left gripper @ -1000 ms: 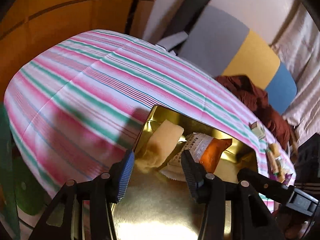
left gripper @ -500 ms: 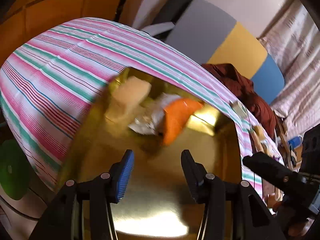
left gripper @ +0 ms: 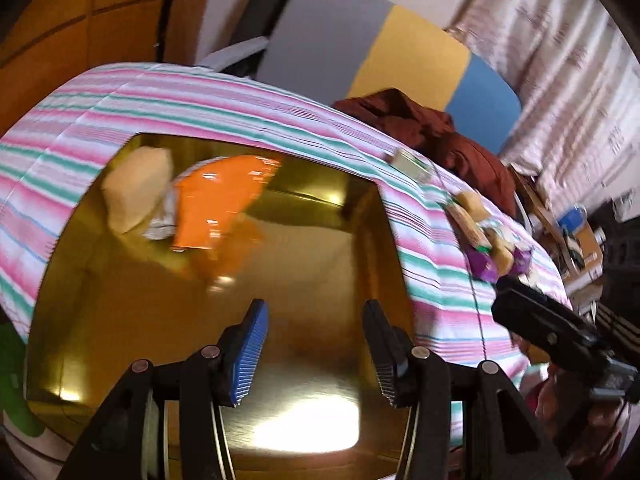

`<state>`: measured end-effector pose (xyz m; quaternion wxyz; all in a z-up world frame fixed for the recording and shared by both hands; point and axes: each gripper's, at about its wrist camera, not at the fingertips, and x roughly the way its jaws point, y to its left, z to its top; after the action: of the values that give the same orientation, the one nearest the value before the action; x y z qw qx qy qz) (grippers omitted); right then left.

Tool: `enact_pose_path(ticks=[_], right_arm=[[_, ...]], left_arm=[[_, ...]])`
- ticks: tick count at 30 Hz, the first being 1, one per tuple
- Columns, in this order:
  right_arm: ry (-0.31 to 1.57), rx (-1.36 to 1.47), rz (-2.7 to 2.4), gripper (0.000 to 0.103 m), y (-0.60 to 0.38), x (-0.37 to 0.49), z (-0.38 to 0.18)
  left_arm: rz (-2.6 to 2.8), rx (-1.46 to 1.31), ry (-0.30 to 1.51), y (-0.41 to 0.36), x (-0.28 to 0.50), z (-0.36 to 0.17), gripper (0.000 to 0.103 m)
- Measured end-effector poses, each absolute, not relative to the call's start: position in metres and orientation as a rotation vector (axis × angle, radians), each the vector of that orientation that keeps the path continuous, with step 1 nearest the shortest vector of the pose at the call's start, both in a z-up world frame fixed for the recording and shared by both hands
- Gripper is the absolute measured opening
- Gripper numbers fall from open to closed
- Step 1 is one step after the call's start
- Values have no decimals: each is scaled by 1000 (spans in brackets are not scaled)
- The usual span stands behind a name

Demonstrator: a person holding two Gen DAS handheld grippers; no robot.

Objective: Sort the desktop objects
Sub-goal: 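Move the right tool back over the snack pile toward the brown box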

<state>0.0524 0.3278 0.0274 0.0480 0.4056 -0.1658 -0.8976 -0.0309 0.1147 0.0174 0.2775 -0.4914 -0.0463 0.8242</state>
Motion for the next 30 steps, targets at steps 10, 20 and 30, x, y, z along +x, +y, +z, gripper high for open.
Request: enact_pose_path(ticks=[10, 20, 30], right_arm=[[-354, 1442, -3086, 103, 443, 102, 34], [-698, 1962, -3039, 103, 540, 122, -11], [-1002, 1563, -2669, 103, 506, 87, -17]], left_arm=[[2104, -1298, -32, 165, -2, 20, 50], [2057, -1299, -22, 181, 13, 21, 50], [2055, -1306, -21, 183, 17, 23, 50]])
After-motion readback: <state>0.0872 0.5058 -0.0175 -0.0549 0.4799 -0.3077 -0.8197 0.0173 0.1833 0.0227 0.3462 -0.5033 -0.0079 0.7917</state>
